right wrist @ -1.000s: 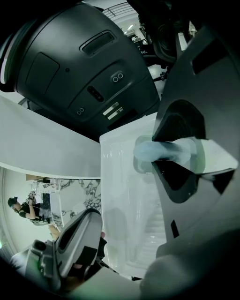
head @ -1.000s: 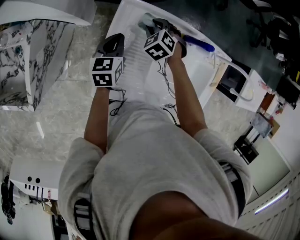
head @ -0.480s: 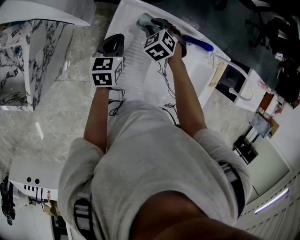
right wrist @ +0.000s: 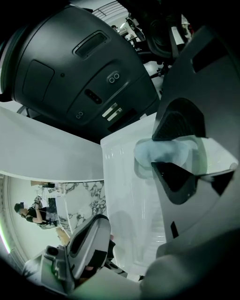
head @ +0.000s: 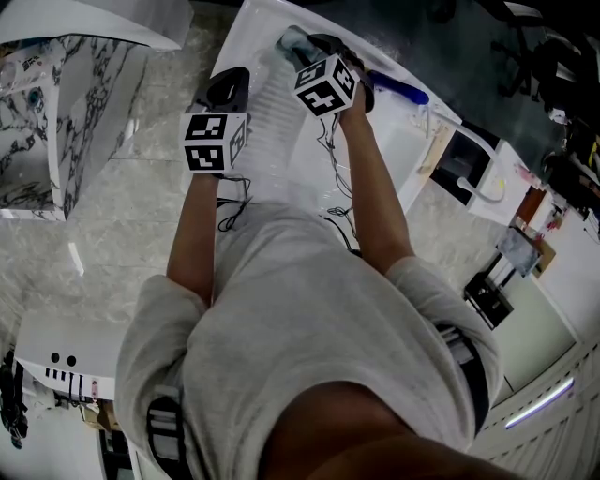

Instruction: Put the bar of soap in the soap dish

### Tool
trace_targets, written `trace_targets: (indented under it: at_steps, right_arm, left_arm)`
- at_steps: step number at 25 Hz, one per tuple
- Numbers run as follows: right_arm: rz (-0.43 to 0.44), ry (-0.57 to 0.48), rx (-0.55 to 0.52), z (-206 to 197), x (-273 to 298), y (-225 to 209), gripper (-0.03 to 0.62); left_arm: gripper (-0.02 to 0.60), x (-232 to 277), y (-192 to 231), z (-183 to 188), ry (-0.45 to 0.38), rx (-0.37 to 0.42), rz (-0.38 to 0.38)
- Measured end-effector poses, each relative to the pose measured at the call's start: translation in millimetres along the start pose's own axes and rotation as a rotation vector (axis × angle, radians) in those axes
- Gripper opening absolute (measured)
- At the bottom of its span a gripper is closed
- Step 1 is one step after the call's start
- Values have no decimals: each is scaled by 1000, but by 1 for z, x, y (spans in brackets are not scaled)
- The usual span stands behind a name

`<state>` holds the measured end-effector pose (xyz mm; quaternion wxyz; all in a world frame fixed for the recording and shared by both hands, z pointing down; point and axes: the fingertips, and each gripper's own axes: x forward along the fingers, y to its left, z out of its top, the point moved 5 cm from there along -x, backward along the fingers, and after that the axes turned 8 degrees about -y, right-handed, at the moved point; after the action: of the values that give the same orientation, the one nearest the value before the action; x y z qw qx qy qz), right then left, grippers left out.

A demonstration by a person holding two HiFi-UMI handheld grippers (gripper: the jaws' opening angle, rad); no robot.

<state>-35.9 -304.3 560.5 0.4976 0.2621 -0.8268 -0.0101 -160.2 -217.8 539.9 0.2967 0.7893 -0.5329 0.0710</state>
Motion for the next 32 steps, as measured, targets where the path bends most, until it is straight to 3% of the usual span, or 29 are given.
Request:
trace_targets:
  at_steps: [32]
  right_arm:
    - [-6,-11,47,-3,4,-10,179]
  left_arm:
    - [18,7,-2,0,16,9,-7]
